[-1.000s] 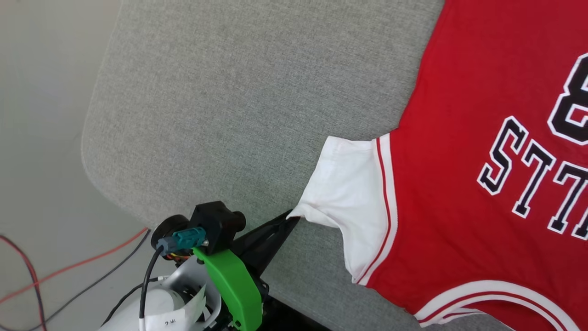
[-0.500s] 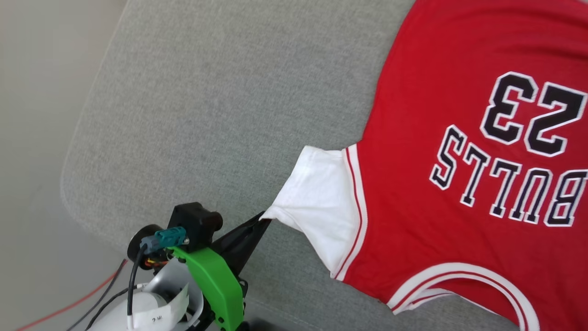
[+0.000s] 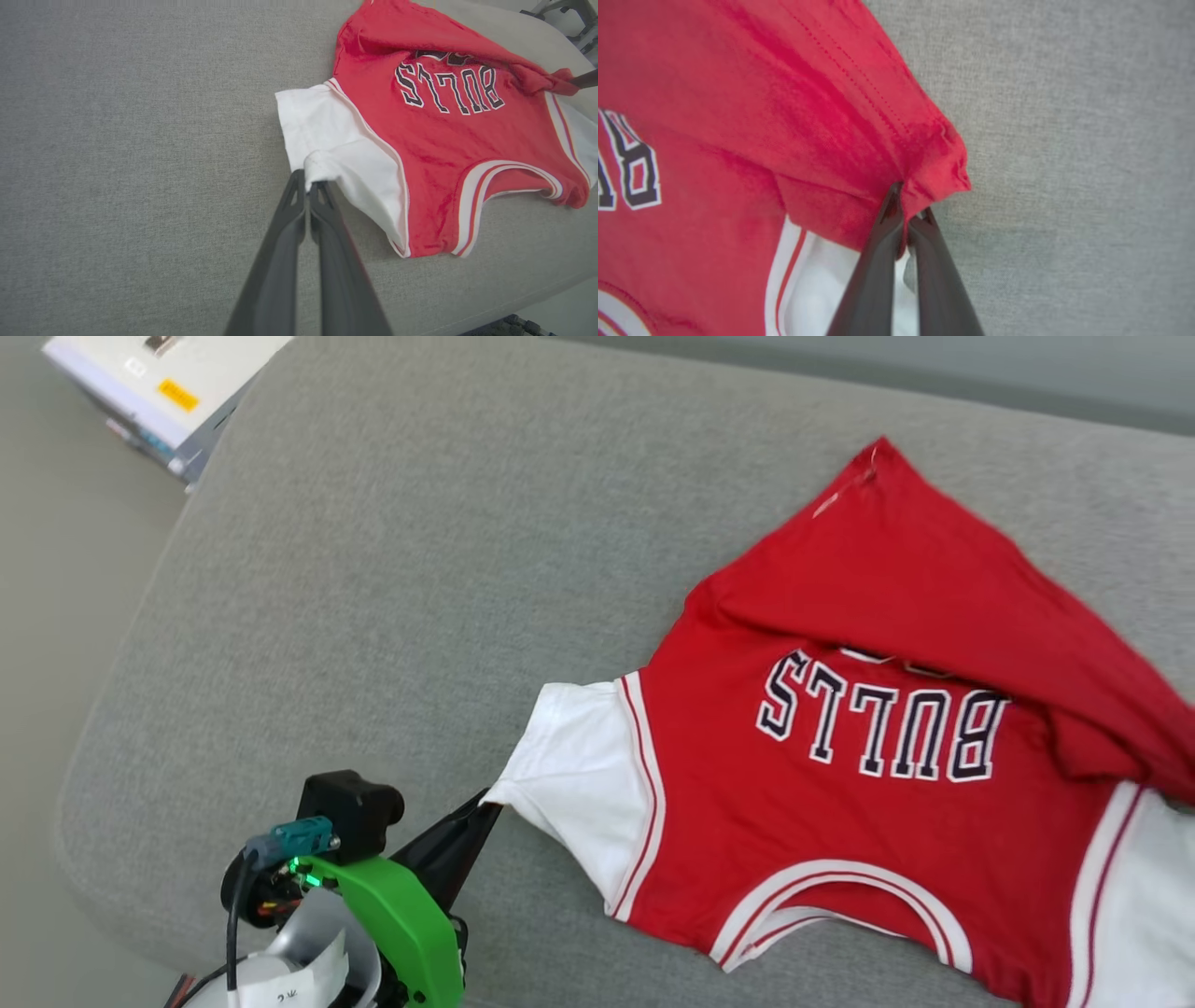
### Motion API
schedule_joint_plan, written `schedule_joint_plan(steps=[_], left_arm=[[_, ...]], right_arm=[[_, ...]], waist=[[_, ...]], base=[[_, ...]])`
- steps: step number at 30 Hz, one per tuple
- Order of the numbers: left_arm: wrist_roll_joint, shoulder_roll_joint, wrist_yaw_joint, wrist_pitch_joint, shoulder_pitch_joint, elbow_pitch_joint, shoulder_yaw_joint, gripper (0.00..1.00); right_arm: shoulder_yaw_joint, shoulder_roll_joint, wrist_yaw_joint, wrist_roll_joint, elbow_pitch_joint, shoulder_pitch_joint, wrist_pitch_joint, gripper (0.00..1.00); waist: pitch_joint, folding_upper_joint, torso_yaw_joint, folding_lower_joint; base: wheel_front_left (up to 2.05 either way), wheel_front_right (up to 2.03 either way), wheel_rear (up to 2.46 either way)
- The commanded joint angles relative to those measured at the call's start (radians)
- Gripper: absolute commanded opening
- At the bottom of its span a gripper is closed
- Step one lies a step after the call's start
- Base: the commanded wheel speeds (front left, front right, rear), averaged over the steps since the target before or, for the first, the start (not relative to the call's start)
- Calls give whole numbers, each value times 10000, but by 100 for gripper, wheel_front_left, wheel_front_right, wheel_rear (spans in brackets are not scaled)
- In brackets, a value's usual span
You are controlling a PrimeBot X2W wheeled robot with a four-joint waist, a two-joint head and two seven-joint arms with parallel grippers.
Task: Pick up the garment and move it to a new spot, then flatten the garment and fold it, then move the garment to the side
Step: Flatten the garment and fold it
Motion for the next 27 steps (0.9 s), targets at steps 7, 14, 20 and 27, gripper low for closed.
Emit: schedule_joint_plan(steps=[7,14,20,27], left_arm=[[-200,-76,366,-400,479,34,231,0],[-258,-157,455,-581,633,68,262,0],[-242,-247,445,-774,599,161,296,0],[-215,-332,390,-860,518,215,245,0]], right_arm=[[-307,546,-7,460,-1298,2147,-131,0],[-597,1289,-7,608,-2076,3780,-490,0],[-624,1755,-7,622,-2031,4493,-738,0],[-498,1693,-7,652,-1966,4404,-1265,100]], waist=[[-1238,107,-1214,1],[-1499,107,-1465,1],[-1584,107,-1562,1],[-1568,107,-1542,1]], base=[[0,0,0],[0,0,0],[0,0,0],[0,0,0]])
